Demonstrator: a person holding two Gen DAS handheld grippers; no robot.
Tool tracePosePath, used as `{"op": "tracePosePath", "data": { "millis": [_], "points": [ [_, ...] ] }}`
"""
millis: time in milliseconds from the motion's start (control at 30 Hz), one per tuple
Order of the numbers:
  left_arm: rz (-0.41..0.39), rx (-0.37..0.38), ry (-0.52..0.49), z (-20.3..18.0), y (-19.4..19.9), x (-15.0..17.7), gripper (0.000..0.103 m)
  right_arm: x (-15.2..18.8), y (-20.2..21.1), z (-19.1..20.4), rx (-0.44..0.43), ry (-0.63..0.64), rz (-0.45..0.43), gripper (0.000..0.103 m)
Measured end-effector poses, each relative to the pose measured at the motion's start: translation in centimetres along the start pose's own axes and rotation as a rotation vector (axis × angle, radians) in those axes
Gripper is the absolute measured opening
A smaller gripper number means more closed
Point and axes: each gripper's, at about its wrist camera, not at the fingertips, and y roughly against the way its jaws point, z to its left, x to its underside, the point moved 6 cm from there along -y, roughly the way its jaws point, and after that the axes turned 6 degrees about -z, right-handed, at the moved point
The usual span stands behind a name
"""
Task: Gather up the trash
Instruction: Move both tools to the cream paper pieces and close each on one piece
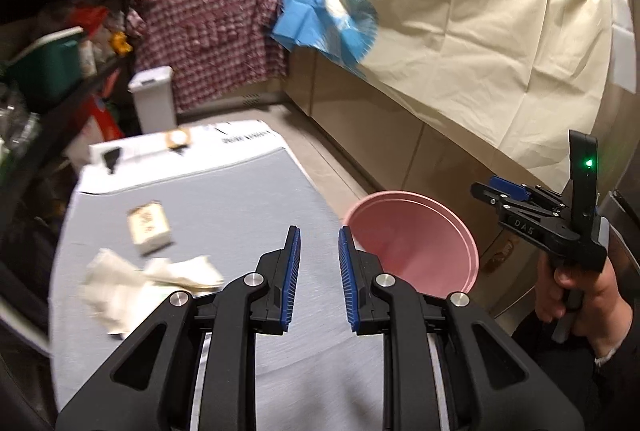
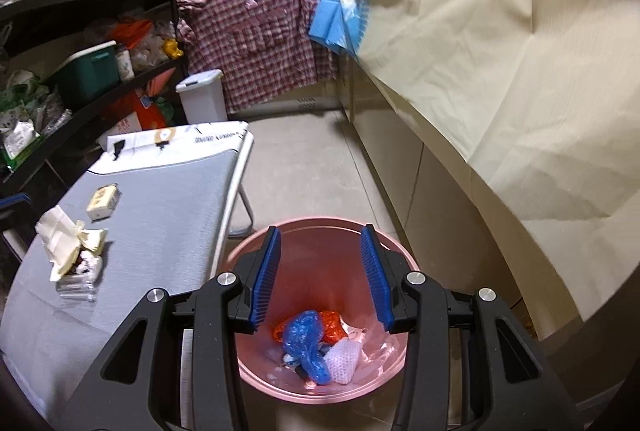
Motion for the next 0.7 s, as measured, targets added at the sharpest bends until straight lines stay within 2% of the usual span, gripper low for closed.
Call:
{"op": "tracePosePath", "data": {
  "millis": [67,167,233,500,700],
  "points": [
    [-0.017,-0.019,0.000,1.5,1.6,-0.4,0.020,-0.2,0.6,0.7,-0.009,0.005,-0.015,0.041],
    [-0.041,-0.047,0.009,3.7,3.5,-0.5,0.020,-0.4,1.4,2.5,-0.047,0.034,-0.035,0.027],
    [-0.049,-0.066,0.022,5.1,4.0,-0.2,0.020,-0.3,1.7,3.8,-0.068,0.051,-0.036,0.023],
    [-0.051,-0.113,0.119,9.7,4.1,2.1,0.020,-0.8,2.1,8.5,-0.145,0.065,-0.043,0.007],
    [-0.042,-0.149,0.178,12.3,3.4,3.1,0.020,-0.7,1.1,11.9,-0.192,0.083,-0.033,0.005]
  ]
}}
